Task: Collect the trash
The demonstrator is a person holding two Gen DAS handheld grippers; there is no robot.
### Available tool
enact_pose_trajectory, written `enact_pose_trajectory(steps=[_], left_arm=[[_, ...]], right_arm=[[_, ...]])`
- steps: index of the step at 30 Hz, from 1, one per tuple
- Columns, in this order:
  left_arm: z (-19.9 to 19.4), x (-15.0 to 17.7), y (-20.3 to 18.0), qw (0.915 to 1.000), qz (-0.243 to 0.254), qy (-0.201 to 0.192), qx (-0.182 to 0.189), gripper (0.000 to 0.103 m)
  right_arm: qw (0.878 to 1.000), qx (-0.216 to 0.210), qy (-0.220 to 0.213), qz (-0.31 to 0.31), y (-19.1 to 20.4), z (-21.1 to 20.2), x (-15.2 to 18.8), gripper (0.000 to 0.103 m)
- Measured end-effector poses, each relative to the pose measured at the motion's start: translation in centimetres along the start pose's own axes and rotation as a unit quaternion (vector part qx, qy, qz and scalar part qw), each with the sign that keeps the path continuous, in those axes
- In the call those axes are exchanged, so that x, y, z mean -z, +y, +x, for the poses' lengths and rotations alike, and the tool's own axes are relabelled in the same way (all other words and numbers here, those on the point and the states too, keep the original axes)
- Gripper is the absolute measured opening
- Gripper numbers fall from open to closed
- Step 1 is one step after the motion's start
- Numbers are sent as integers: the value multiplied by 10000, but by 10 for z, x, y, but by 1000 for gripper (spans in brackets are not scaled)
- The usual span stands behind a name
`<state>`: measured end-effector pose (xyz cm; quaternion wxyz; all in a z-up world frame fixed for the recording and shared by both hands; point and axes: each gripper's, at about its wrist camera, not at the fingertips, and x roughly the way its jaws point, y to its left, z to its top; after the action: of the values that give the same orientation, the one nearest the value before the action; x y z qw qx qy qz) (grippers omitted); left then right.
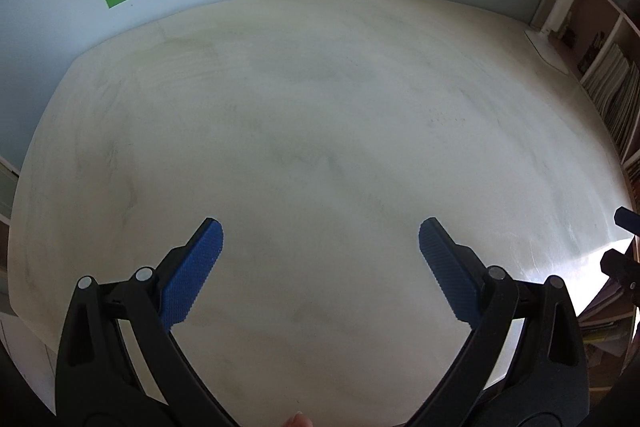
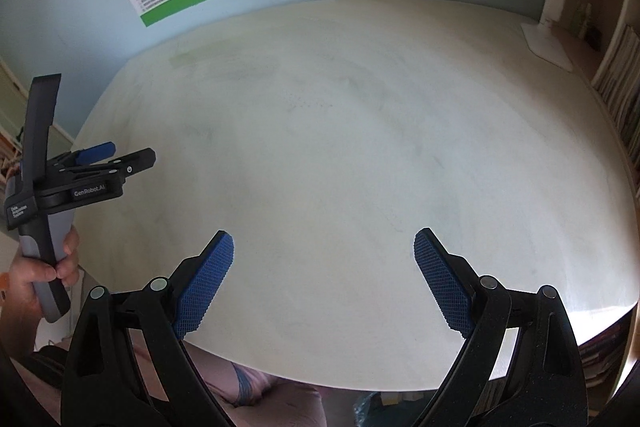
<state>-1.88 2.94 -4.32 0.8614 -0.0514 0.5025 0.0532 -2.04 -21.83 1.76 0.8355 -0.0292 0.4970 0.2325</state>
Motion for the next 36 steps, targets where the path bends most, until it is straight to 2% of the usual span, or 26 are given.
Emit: enact_pose_trajectory(steps=[4,10,19,36], left_arm=[[-4,-4,16,9996,-207,-131,-157,96],[-7,-7,22,9990,-237,-217,-320,96],[-9,-8,15,9992,-162,-311,-205,96],[-4,-14,13,9991,8,-297,-315,96]], right_arm=[[9999,-114,-22,-125,8,6,-14,91],[9995,-226,10,-222,16,15,-22,91],[9996,-232,-30,-174,15,16,-25,91],[9999,-164,-50,-21,13,14,-25,91]])
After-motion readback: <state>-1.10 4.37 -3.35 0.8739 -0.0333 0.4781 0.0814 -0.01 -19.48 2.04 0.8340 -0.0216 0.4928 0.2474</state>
